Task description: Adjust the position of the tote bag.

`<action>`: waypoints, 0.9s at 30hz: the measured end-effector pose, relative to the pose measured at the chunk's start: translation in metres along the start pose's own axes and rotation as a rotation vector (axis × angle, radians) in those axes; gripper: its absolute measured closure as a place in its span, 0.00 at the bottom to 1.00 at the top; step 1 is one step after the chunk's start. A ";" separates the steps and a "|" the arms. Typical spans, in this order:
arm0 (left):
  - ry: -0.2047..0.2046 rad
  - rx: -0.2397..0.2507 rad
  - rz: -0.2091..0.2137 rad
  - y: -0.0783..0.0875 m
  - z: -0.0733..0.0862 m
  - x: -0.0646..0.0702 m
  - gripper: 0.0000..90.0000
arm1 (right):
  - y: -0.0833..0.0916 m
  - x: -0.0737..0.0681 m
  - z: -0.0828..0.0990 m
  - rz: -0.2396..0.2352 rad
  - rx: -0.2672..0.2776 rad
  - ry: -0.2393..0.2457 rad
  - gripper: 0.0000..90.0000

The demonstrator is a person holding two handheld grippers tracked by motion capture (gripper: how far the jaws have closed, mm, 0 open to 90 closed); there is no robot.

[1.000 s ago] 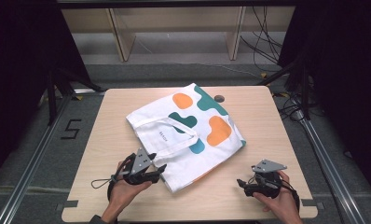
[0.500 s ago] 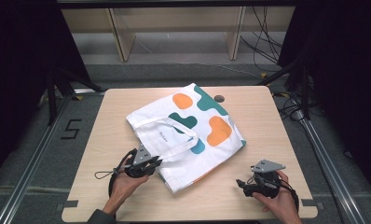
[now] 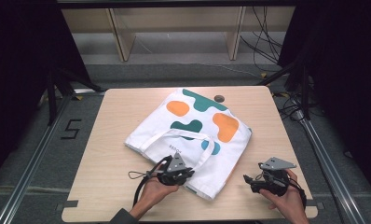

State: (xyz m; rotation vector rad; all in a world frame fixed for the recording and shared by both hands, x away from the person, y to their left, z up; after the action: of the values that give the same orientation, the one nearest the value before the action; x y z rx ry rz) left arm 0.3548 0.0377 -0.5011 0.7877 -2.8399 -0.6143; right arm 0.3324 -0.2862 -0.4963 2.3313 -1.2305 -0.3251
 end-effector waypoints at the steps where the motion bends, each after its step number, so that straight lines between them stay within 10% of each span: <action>1: -0.012 -0.002 0.008 -0.005 -0.003 0.004 0.93 | 0.002 0.001 -0.001 0.007 -0.011 -0.009 0.27; 17: 0.006 0.018 0.058 -0.077 -0.027 0.035 0.87 | 0.006 -0.002 -0.004 0.016 0.035 0.034 0.28; 23: 0.030 0.057 0.086 -0.030 -0.042 0.026 0.49 | 0.014 -0.017 -0.010 -0.017 0.059 -0.027 0.27; 27: 0.000 0.128 -0.037 0.031 -0.045 -0.005 0.37 | 0.012 -0.029 -0.011 -0.075 0.052 0.042 0.27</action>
State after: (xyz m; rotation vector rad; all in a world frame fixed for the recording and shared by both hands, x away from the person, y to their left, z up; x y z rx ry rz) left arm 0.3555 0.0486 -0.4476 0.8619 -2.8943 -0.4404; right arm 0.3121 -0.2645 -0.4815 2.4209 -1.1465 -0.2711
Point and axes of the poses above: each handheld gripper's, and its own axes: y roughly backward along the jaws, z roughly out of its underside, x roughly to its right, the point moved 1 cm from there along -y, roughly forward along the jaws, and after that the axes turned 12 degrees about x, right-handed, at the moved point
